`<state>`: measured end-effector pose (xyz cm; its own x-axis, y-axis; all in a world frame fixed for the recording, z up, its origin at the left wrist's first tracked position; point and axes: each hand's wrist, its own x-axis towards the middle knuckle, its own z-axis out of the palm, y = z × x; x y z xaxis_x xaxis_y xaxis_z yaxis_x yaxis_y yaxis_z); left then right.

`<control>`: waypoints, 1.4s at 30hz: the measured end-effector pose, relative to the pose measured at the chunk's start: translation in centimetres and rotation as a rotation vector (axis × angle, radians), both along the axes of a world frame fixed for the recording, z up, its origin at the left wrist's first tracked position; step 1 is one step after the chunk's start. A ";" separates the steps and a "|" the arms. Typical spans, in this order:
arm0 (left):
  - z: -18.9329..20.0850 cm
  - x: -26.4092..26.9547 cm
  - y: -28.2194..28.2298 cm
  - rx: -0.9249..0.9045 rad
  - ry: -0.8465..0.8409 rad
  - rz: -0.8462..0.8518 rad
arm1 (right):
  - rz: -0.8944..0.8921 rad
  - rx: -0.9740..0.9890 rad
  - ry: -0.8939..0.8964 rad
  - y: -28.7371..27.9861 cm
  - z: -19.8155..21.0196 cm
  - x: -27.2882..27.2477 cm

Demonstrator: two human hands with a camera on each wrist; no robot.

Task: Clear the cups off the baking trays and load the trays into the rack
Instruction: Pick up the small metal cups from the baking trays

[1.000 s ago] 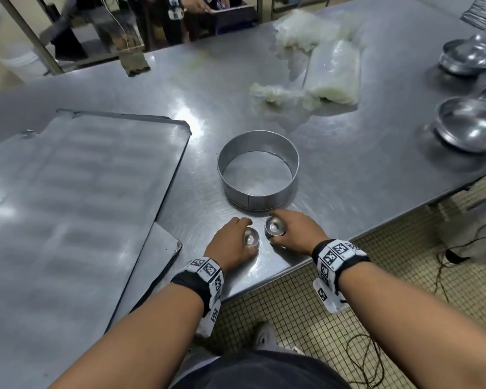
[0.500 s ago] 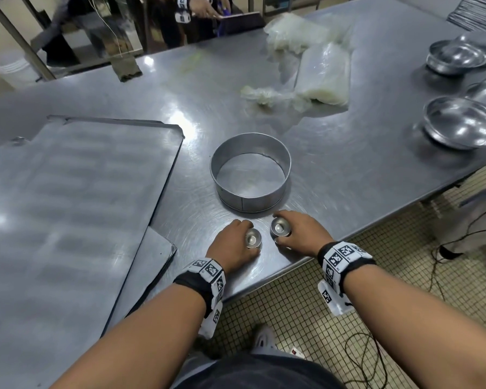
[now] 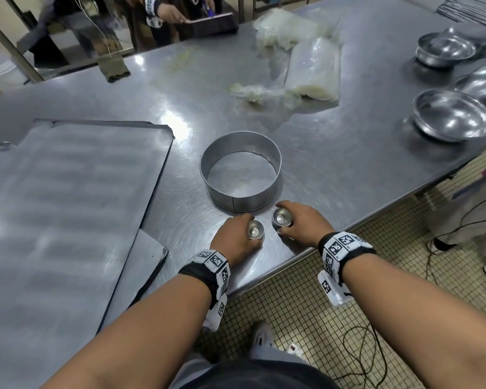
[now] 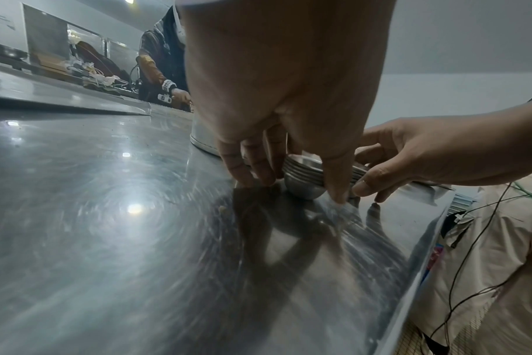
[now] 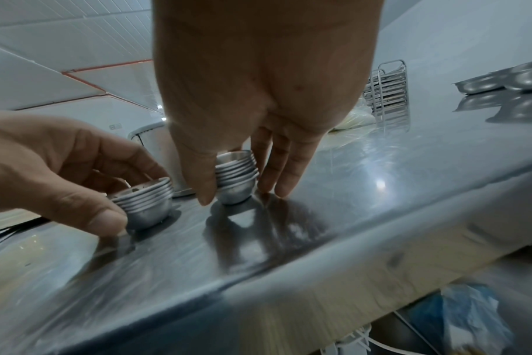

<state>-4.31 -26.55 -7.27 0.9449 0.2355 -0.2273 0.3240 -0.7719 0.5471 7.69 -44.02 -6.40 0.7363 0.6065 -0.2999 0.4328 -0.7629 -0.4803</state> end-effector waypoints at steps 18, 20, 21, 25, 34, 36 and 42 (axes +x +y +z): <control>0.0 0.4 0.2 0.010 -0.011 0.004 | -0.033 0.015 0.000 -0.4 -0.2 0.5; -0.2 0.5 0.2 0.012 -0.008 0.004 | -0.034 0.014 0.004 -0.4 -0.2 0.5; -0.2 0.5 0.3 0.011 -0.004 0.006 | -0.034 0.014 0.007 -0.4 -0.2 0.5; -0.3 0.5 0.4 0.006 0.006 0.003 | -0.037 0.018 0.026 -0.5 -0.1 0.5; 0.0 0.1 0.8 -0.019 0.000 -0.004 | -0.032 0.020 -0.004 -0.6 0.9 0.4; 0.2 0.0 1.0 -0.013 -0.010 0.009 | -0.033 0.024 -0.030 -0.7 1.4 0.3; 2.0 -0.8 2.1 0.003 -0.168 0.060 | -0.108 0.140 -0.293 0.1 3.2 0.7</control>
<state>-5.12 -24.43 -5.29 0.9538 0.2930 -0.0662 0.2734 -0.7555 0.5953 8.38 -43.89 -3.15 0.8409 0.5410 0.0147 0.4886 -0.7472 -0.4505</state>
